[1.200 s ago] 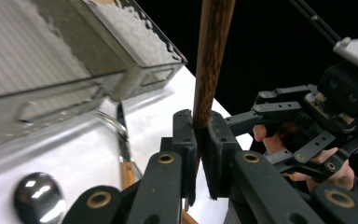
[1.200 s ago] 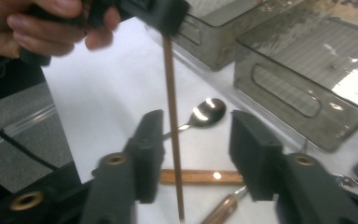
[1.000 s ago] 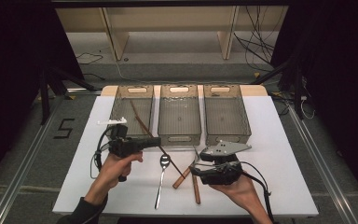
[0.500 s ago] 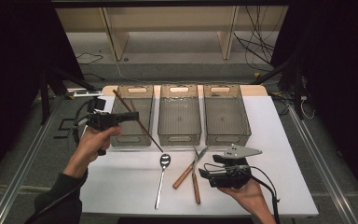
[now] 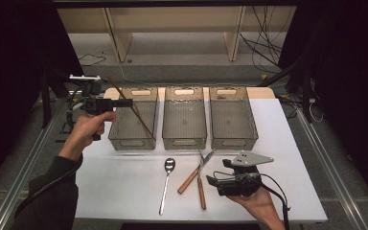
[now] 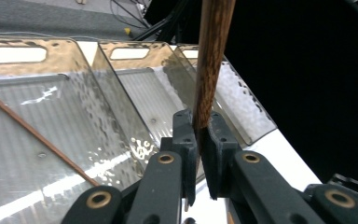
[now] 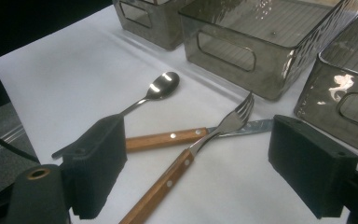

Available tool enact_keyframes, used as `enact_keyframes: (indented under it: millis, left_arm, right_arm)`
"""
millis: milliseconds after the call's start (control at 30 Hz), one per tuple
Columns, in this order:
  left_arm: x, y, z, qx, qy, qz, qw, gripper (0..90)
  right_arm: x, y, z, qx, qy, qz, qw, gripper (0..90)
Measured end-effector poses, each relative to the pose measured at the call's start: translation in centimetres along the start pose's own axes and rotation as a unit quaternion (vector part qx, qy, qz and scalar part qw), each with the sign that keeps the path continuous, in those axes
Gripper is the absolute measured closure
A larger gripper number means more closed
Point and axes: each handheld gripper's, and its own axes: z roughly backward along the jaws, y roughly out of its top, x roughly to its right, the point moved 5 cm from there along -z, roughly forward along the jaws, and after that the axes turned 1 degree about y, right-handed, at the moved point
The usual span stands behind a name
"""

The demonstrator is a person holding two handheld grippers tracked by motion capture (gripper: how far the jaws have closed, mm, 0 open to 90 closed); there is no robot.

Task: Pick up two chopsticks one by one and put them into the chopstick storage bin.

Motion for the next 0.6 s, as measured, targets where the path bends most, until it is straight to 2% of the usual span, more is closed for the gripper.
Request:
enact_keyframes:
  millis: [167, 367, 533, 600]
  left_arm:
    - [-1.2, 1.0, -0.4, -0.005, 0.024, 0.007, 0.9997, 84.0]
    - [-2.8, 1.9, -1.1, -0.010, 0.042, 0.024, 0.9988, 84.0]
    - [-4.1, 2.0, -1.8, -0.019, 0.059, 0.036, 0.9974, 84.0]
    - [-4.5, 1.8, -2.1, -0.021, 0.060, 0.043, 0.9971, 84.0]
  right_arm:
    - [0.1, -0.2, 0.0, 0.000, 0.001, -0.001, 1.0000, 19.5]
    - [0.2, -0.3, 0.1, 0.004, -0.001, -0.002, 1.0000, 18.7]
    - [0.1, -0.4, 0.0, 0.000, 0.002, -0.003, 1.0000, 18.8]
    - [0.1, -0.5, 0.0, -0.002, 0.002, -0.001, 1.0000, 18.8]
